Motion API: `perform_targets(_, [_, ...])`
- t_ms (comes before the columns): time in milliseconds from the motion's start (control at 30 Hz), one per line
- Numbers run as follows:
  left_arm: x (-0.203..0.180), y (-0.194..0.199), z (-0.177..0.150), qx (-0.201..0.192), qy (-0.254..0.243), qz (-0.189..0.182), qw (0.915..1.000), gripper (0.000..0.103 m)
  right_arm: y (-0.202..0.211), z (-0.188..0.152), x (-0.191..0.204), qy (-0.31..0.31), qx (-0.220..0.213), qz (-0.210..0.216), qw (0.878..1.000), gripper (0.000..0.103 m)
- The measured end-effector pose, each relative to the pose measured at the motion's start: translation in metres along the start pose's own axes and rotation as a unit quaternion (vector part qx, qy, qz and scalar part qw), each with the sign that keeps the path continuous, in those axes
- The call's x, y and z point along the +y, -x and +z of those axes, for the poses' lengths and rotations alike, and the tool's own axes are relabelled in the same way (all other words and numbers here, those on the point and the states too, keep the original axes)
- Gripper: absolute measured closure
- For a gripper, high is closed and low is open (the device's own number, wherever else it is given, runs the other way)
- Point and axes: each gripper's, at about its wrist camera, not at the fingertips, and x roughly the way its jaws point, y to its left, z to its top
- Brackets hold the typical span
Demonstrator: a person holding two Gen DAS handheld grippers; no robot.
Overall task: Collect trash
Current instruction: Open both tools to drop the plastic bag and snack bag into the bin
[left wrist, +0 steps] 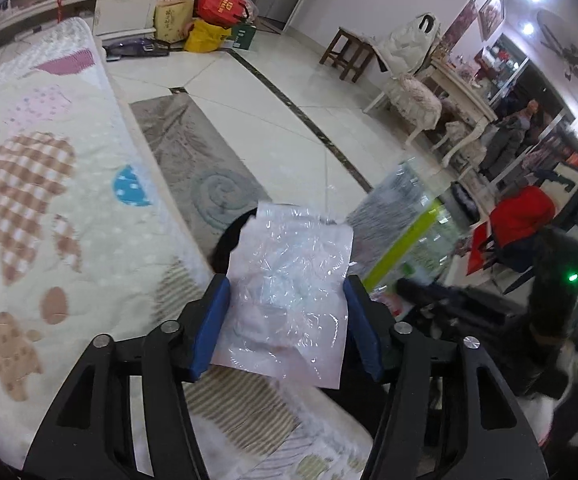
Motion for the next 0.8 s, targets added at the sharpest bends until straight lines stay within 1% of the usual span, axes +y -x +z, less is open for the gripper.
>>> perform_targets(33, [0.0,-0.003,0.0,0.003,0.002,-0.002,1.0,0.044,-0.004,-0.001,0.0,-0.005,0.004,0.004,1.0,0.088])
perform_targets(67, [0.0,-0.005,0.0,0.007,0.003,-0.001,1.0,0.043,-0.01,-0.002,-0.002,-0.012,0.012,0.009,1.0,0.084])
perform_targets(133, [0.0,-0.006,0.0,0.012,0.001,-0.008,0.9999,0.042,-0.016,-0.004,-0.005,-0.028,0.024,0.018,0.999,0.053])
perform_targets(200, [0.001,-0.003,-0.001,0.01,-0.002,-0.01,0.9999,0.04,-0.016,-0.006,-0.005,-0.031,0.023,0.025,0.999,0.052])
perform_targets(267, [0.001,0.001,-0.001,0.007,0.0,-0.006,1.0,0.039,-0.015,-0.008,-0.004,-0.027,0.023,0.019,0.999,0.052])
perform_targets(500, [0.007,0.013,-0.004,0.0,0.01,-0.005,0.9999,0.039,-0.008,-0.012,-0.003,-0.032,0.022,0.024,0.999,0.052])
perform_targets(800, [0.018,0.04,-0.014,-0.025,0.003,0.032,0.9992,0.039,0.001,-0.014,0.018,-0.018,0.011,0.028,0.999,0.052])
